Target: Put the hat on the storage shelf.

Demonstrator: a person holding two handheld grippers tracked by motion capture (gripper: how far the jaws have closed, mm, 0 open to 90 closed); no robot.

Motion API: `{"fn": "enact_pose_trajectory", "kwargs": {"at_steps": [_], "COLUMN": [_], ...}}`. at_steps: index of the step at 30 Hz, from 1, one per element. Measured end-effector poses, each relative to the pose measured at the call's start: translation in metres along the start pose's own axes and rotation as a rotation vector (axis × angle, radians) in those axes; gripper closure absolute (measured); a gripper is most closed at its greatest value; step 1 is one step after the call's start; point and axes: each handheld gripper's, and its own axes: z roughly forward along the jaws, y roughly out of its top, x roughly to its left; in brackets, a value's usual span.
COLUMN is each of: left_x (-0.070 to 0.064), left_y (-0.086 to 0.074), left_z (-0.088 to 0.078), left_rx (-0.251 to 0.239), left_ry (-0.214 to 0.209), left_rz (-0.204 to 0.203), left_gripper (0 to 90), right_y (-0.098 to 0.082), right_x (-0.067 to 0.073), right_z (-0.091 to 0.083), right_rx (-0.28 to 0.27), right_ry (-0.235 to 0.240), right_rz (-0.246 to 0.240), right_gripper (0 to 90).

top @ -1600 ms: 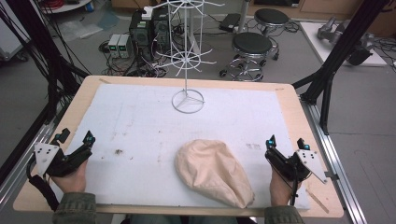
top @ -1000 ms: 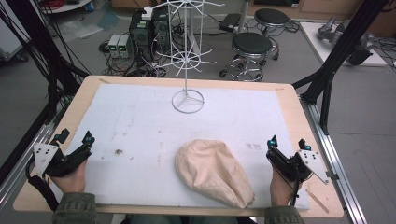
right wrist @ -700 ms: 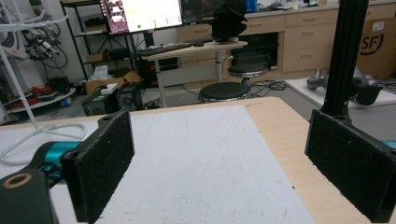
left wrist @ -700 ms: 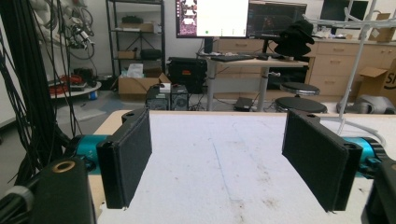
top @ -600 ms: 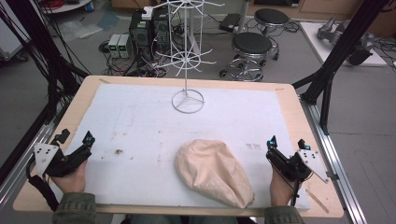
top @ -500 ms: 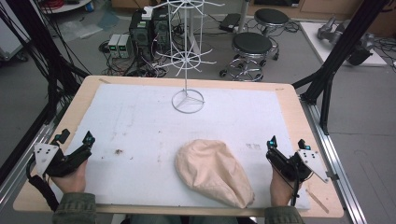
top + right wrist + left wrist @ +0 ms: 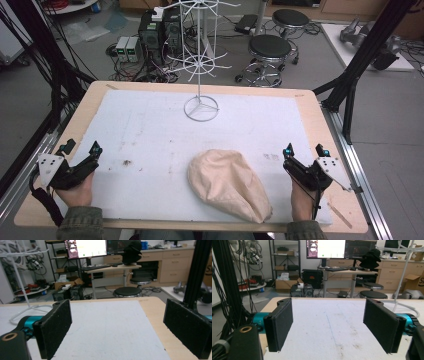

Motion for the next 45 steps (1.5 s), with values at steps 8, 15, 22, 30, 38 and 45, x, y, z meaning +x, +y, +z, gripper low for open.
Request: {"fn": "enact_pose_trajectory", "kwargs": {"at_steps": [8,15,22,30,38,45], "left_x": [0.0,-0.002,-0.002,-0.005,-0.005,-0.004], "left_y": [-0.001,-0.001,-0.001,-0.001,-0.001,-0.002], "left_z": [0.001,0.002,0.003,0.004,0.004,0.004], "left_rx": [0.005,0.009,0.006,0.004,0.005,0.009], "left_ry": [0.003,0.002,0.002,-0.006,-0.006,-0.009], "left_rz": [0.0,-0.006,-0.013,-0.017,-0.018,-0.018], "left_gripper": [24.0,23.8,23.7,23.7,23.7,23.7], "right_y": [0.011,0.025,0.041,0.05,0.052,0.056], "right_x": [0.001,0.004,0.015,0.032,0.044,0.062], "right_z": [0.011,0.023,0.033,0.045,0.055,0.068], "right_rx": [0.06,0.093,0.075,0.05,0.058,0.081], "right_ry": [0.111,0.216,0.27,0.311,0.343,0.431], "right_rz": [0.01,-0.016,-0.026,-0.03,-0.024,-0.033], "right_gripper": [7.3,7.3,7.2,7.3,7.3,7.3]}}
